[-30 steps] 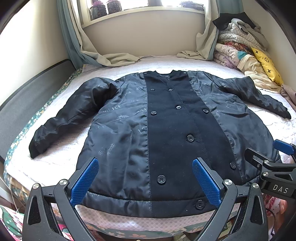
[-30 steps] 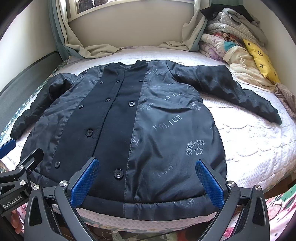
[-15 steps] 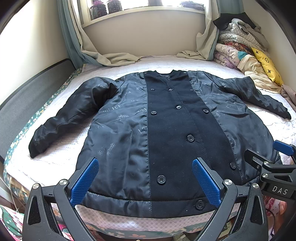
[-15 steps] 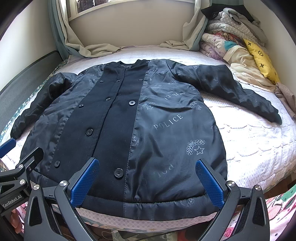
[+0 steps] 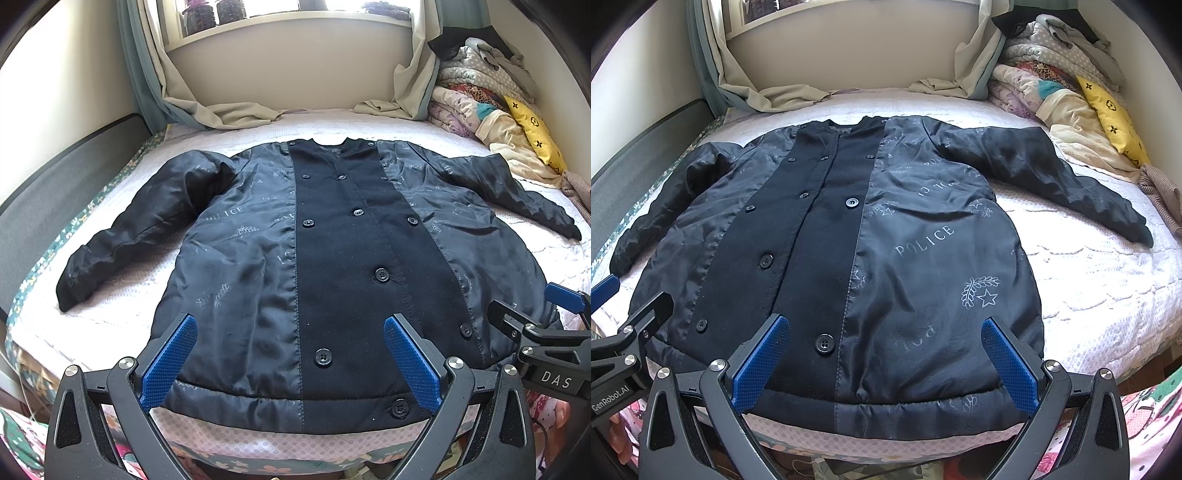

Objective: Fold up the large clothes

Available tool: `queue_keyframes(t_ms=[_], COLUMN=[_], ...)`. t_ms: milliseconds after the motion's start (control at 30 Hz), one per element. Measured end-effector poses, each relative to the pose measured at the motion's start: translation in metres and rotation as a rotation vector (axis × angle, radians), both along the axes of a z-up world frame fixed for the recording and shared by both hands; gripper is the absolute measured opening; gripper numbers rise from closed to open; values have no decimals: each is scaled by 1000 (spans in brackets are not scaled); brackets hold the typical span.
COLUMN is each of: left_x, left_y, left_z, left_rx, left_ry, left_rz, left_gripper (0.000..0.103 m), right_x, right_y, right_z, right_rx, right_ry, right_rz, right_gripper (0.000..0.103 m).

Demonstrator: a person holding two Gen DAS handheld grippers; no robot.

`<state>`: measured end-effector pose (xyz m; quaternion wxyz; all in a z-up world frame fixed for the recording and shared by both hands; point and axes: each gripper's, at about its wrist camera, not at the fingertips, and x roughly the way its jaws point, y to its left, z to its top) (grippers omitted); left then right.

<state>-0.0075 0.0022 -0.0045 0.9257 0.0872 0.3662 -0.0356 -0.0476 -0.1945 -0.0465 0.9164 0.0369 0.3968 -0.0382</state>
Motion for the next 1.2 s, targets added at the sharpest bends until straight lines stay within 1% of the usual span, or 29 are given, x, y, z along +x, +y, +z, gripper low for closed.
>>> queue_keyframes(t_ms=[200, 333, 500, 633, 800, 933, 1033, 1133, 1200], left_x=[1, 5, 21, 39, 73, 112, 132, 150, 159], left_y=[1, 4, 15, 27, 49, 78, 92, 106, 119], left_z=[-1, -2, -1, 11, 33, 45, 43, 33, 26], left_rx=[0, -5, -19, -21, -26, -54, -58, -69, -106], left_ry=[6, 16, 46, 47, 21, 19, 24, 53, 72], left_rz=[1, 22, 67, 107, 152, 210, 245, 281, 314], left_gripper=[103, 103, 103, 103, 103, 103, 103, 103, 103], right_x=[2, 5, 18, 34, 71, 109, 141, 169, 187], right_y=[-1, -2, -5, -3, -4, -4, -2, 2, 5], right_z=[0, 0, 3, 16, 41, 61, 71, 72, 70], right_rx=[7, 10, 24, -14, -31, -70, -103, -129, -127], right_ry=[10, 18, 35, 17, 3, -13, -37, -45, -41], right_rz=[-2, -5, -5, 13, 65, 122, 154, 187, 221], right_gripper=[103, 103, 103, 103, 103, 103, 103, 103, 103])
